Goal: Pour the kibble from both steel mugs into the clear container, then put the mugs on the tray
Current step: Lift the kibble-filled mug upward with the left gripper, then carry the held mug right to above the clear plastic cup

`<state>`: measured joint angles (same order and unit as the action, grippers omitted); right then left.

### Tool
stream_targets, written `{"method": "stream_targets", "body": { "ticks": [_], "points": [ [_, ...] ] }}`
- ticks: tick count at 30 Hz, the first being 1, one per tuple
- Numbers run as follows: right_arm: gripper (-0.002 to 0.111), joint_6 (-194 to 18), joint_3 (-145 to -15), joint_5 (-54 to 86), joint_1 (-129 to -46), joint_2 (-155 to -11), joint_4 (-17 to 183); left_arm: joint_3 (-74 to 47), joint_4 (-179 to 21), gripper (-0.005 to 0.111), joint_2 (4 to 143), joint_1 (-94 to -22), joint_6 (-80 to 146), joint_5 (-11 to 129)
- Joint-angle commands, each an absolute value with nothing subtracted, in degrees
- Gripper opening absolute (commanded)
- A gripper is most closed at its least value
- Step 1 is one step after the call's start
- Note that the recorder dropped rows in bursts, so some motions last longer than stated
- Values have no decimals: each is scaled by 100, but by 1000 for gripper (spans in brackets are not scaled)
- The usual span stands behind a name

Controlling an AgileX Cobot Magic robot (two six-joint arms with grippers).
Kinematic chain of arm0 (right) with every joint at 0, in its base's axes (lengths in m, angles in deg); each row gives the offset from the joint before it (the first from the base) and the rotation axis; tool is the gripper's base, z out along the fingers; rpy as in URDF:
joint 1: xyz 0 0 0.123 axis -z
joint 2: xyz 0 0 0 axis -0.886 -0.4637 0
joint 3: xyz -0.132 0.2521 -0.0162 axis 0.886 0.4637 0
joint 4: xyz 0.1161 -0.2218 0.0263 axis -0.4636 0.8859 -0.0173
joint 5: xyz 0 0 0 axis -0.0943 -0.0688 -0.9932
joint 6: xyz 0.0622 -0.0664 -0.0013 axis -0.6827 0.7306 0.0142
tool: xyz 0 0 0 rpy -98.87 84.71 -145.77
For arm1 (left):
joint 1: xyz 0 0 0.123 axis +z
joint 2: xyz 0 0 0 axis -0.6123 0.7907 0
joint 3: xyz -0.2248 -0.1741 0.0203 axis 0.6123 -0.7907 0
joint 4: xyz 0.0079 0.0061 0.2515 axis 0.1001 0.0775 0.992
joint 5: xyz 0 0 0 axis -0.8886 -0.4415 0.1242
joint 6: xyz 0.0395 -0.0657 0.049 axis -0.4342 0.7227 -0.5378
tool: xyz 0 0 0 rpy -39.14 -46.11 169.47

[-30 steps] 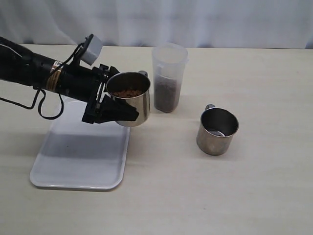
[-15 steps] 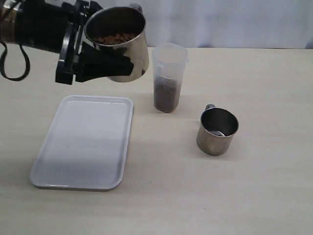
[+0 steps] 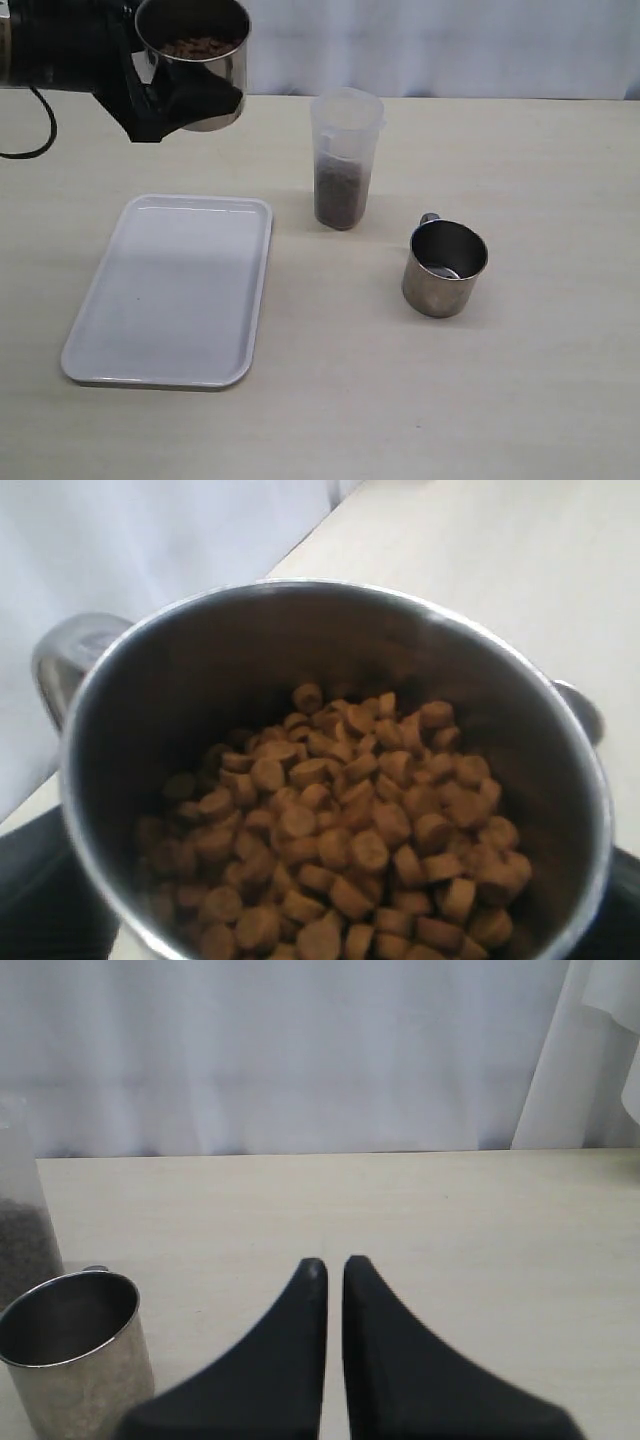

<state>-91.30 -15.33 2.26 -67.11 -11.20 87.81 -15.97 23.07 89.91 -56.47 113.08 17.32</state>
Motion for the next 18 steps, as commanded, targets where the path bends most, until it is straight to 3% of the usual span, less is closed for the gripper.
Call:
{"method": "stream_targets", "body": {
  "ticks": [1, 7, 18],
  "points": [
    [4, -9121, -1504, 196, -6722, -1104, 8853, -1670, 2119, 0, 8939, -5769, 11369, 2591],
    [4, -9121, -1504, 196, -6722, -1104, 8853, -1670, 2119, 0, 9050, -6817, 10976, 5070],
    [4, -9121, -1504, 196, -6722, -1104, 8853, -1194, 2119, 0, 9904, -7248, 10697, 5968]
  ]
}}
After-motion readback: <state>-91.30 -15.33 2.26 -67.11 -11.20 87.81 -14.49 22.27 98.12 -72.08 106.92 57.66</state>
